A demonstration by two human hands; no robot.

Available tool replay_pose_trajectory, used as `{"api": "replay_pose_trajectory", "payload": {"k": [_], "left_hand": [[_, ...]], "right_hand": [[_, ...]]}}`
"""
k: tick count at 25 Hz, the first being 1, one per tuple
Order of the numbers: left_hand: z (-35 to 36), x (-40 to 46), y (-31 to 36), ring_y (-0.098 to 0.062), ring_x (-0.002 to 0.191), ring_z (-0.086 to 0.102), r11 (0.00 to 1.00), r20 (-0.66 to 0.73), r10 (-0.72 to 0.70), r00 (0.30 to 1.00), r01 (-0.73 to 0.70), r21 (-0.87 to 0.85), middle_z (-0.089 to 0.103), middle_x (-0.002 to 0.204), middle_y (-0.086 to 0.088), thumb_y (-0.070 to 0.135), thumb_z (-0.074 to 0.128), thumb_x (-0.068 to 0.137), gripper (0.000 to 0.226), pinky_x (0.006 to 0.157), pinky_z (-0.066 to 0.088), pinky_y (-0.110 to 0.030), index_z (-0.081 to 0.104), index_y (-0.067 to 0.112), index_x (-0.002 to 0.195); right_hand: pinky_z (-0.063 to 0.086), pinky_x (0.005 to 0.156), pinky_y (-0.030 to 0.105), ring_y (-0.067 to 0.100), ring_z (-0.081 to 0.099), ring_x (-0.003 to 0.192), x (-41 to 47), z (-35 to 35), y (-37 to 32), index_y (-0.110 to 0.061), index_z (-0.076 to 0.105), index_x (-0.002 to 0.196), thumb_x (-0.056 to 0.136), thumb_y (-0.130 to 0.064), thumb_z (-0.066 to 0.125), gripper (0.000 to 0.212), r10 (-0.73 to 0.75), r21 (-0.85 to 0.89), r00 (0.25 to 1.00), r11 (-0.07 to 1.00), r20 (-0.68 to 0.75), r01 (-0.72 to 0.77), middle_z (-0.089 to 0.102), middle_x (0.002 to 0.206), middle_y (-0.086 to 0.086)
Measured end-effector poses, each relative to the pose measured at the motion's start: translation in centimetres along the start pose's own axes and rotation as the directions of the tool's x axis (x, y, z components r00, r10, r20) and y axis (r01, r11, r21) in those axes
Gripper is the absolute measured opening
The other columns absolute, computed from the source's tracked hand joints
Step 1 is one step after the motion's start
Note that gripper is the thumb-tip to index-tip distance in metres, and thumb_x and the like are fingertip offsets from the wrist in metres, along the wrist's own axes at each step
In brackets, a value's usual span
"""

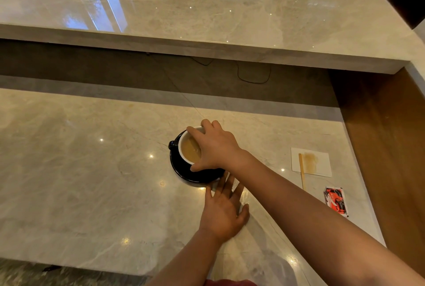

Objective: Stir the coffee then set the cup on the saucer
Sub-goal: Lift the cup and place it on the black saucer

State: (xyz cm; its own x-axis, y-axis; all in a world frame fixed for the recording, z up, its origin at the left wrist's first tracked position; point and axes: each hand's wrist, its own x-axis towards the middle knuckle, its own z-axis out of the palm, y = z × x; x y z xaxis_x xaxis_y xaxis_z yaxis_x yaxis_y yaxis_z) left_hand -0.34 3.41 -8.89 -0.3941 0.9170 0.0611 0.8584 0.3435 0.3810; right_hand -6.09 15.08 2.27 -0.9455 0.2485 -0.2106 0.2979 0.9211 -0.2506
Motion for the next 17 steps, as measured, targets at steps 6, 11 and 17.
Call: {"api": "replay_pose_trajectory", "payload": {"k": [6, 11, 17], "left_hand": [[0.2, 0.0, 0.0, -0.023, 0.134, 0.022, 1.0, 0.01, -0.01, 1.0, 0.01, 0.01, 0.048, 0.137, -0.006, 0.048, 0.035, 0.09, 0.049, 0.106, 0.015, -0.053, 0.049, 0.02, 0.128], [0.4, -0.1, 0.0, -0.021, 0.137, 0.015, 1.0, 0.004, -0.021, 1.0, 0.021, 0.007, 0.037, 0.145, -0.007, 0.048, 0.036, 0.091, 0.053, 0.107, 0.004, -0.051, 0.035, 0.023, 0.137], [0.6, 0.0, -0.2, -0.016, 0.138, -0.002, 0.998, -0.011, -0.025, 1.0, 0.025, 0.051, 0.012, 0.152, -0.003, 0.05, 0.032, 0.089, 0.059, 0.106, 0.002, -0.05, 0.02, 0.028, 0.143]], "right_hand": [[0.047, 0.086, 0.046, 0.031, 0.033, 0.123, -0.6, 0.5, 0.5, -0.028, 0.018, 0.14, 0.062, -0.058, 0.072, 0.099, 0.006, 0.061, 1.0, 0.998, -0.01, -0.005, 0.029, 0.143, 0.009], [0.041, 0.093, 0.047, 0.031, 0.031, 0.128, -1.6, -0.3, 1.3, -0.03, 0.016, 0.14, 0.065, -0.061, 0.068, 0.096, 0.059, 0.146, 0.996, 0.988, -0.07, -0.048, 0.03, 0.146, 0.009], [0.046, 0.086, 0.043, 0.029, 0.046, 0.117, -5.6, -0.1, 5.1, -0.017, 0.041, 0.13, 0.09, -0.04, 0.049, 0.047, 0.271, 0.144, 0.926, 0.96, -0.262, -0.24, 0.048, 0.132, 0.011]]}}
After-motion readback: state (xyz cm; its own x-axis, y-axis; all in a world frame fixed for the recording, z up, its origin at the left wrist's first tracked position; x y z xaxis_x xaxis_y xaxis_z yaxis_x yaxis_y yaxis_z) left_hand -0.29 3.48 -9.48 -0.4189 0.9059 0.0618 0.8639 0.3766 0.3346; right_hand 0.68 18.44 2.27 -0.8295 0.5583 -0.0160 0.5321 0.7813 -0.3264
